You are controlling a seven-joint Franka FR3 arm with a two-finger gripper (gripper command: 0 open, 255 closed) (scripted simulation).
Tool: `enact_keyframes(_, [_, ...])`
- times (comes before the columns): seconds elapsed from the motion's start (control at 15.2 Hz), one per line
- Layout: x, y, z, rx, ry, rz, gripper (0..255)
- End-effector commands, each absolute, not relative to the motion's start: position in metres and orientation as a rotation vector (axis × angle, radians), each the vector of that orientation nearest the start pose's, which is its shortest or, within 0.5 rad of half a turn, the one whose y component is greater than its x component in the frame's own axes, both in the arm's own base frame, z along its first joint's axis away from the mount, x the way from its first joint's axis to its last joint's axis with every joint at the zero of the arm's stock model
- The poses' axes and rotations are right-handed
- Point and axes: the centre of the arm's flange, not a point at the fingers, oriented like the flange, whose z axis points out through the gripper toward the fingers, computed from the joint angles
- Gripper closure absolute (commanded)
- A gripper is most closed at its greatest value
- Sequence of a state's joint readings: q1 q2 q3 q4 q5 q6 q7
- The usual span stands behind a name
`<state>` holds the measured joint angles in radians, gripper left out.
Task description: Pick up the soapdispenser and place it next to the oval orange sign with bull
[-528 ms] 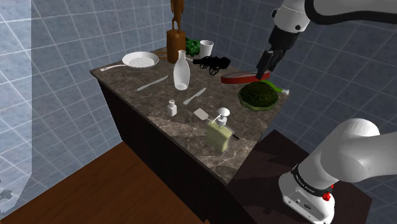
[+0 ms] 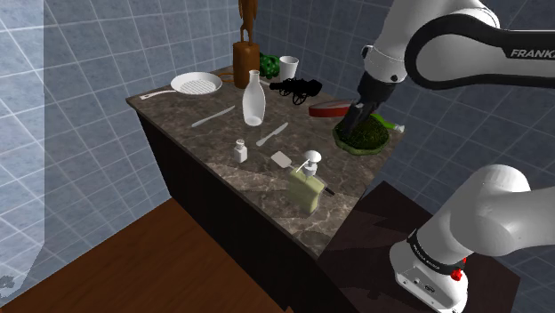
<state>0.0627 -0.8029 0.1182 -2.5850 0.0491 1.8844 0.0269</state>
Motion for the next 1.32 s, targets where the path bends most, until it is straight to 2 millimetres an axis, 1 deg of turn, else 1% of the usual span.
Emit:
enact_keyframes(0.0, [0.312,0.082,0.490,-3.165,-0.181,-0.181,0])
enact_keyframes(0.73, [0.297,0.166,0.368,-3.184,-0.232,-0.277,0])
enact_keyframes(0.79, [0.297,0.168,0.366,-3.184,-0.232,-0.279,0])
enact_keyframes(1.19, [0.303,0.166,0.335,-3.184,-0.232,-0.279,0])
enact_keyframes(1.25, [0.304,0.166,0.327,-3.184,-0.232,-0.279,0])
